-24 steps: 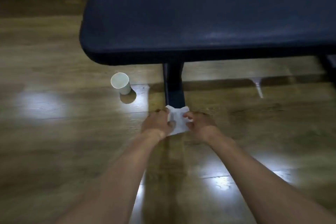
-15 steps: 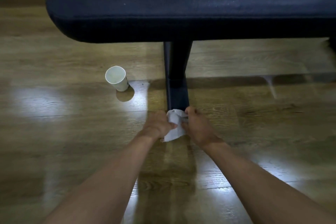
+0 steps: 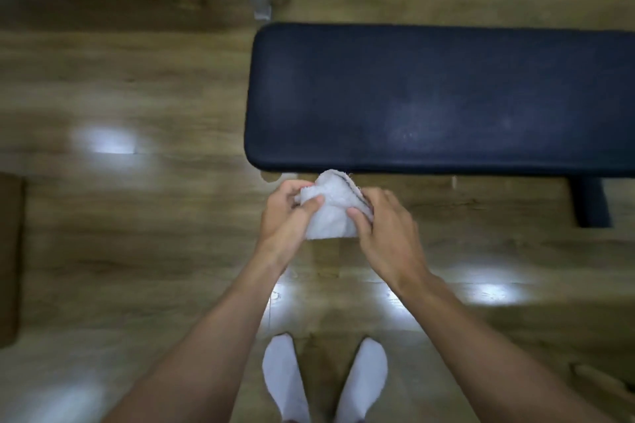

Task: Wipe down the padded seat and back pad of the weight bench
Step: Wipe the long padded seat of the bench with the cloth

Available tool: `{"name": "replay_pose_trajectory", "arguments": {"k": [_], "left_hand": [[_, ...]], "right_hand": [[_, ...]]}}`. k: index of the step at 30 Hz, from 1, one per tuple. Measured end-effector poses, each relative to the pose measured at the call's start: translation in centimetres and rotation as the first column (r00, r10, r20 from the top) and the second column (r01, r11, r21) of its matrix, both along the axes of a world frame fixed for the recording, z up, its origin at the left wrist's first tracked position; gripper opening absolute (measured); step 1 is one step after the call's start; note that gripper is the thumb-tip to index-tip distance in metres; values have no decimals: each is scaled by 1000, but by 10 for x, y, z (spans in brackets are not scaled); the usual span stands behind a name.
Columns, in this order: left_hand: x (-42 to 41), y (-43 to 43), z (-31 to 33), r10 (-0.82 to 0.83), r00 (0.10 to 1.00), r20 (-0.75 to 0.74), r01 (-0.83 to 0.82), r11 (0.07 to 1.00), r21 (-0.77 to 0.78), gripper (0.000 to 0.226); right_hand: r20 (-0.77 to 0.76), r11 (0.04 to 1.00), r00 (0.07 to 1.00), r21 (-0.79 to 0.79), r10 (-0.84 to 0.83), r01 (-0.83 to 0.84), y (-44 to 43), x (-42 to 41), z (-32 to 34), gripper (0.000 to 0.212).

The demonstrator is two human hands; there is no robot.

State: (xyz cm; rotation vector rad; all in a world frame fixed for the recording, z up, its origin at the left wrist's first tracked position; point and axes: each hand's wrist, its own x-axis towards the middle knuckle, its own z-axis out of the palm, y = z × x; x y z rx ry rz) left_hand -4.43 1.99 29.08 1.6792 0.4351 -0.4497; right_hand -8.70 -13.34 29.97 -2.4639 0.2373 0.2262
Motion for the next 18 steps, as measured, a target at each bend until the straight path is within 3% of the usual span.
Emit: {"name": "replay_pose_trajectory", "arguments": {"k": [4,9,11,14,18], "left_hand": [[51,-2,60,-46,990,137,20,982,187,26],[125,-1,56,-198,963,185,98,890,446,42],[143,7,39,-308,943,124,171,770,614,46],[162,20,13,-459,887,-54,343,575,743,54],[185,31,-7,-535,834,-138,440,493,751,69]], "right_hand": [[70,998,997,-70,13,-8,0,47,66,31],[116,972,993,-228,-30,56,0,119,53,36],[84,971,996,-237,7,13,7,138,30,44],[-33,926,968,-283,250,-249,22,160,-12,44],[-37,856,936,-392,351,-336,32,179,-49,47]]}}
